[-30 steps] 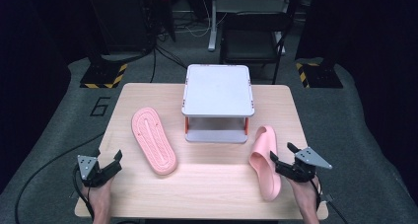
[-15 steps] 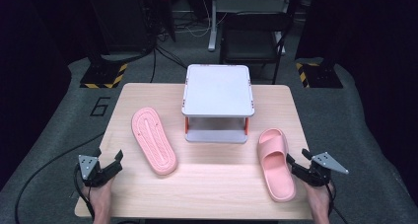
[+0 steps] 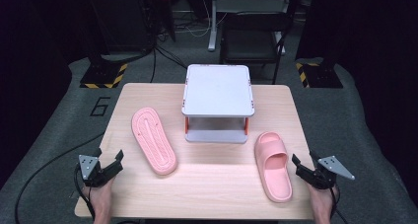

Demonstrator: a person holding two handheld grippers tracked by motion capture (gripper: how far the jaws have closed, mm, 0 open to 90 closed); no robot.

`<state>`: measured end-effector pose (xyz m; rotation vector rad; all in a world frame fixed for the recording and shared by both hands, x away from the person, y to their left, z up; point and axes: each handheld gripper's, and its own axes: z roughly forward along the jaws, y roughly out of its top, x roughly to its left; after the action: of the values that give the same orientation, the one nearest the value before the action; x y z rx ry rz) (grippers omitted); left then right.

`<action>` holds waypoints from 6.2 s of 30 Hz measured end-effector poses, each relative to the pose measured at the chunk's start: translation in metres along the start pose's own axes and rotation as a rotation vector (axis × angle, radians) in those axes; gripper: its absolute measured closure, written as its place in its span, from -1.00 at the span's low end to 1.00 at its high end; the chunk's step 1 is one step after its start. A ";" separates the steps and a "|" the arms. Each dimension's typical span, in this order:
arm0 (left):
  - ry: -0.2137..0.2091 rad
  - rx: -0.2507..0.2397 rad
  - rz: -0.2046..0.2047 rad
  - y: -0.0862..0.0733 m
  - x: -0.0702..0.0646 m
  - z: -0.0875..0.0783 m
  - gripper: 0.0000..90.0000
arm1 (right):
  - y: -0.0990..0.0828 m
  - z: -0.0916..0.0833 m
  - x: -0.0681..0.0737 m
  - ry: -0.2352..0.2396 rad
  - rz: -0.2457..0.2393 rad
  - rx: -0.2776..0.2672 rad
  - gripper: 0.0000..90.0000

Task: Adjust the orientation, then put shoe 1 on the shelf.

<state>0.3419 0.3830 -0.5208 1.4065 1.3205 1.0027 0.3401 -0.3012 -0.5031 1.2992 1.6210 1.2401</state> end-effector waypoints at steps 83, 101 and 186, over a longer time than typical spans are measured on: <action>-0.570 0.132 0.224 0.156 -0.201 0.137 -0.27 | 0.045 0.175 0.204 0.213 0.079 0.110 0.37; -0.565 0.125 0.223 0.155 -0.200 0.135 -0.25 | 0.021 0.088 0.170 0.547 -0.297 0.232 -0.51; -0.604 0.033 0.151 0.159 -0.186 0.110 -0.49 | 0.051 0.136 0.198 0.387 -0.216 0.128 -0.58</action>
<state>0.4696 0.1895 -0.3856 1.6809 0.7950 0.5747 0.4324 -0.0742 -0.4861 0.9630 2.0817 1.3270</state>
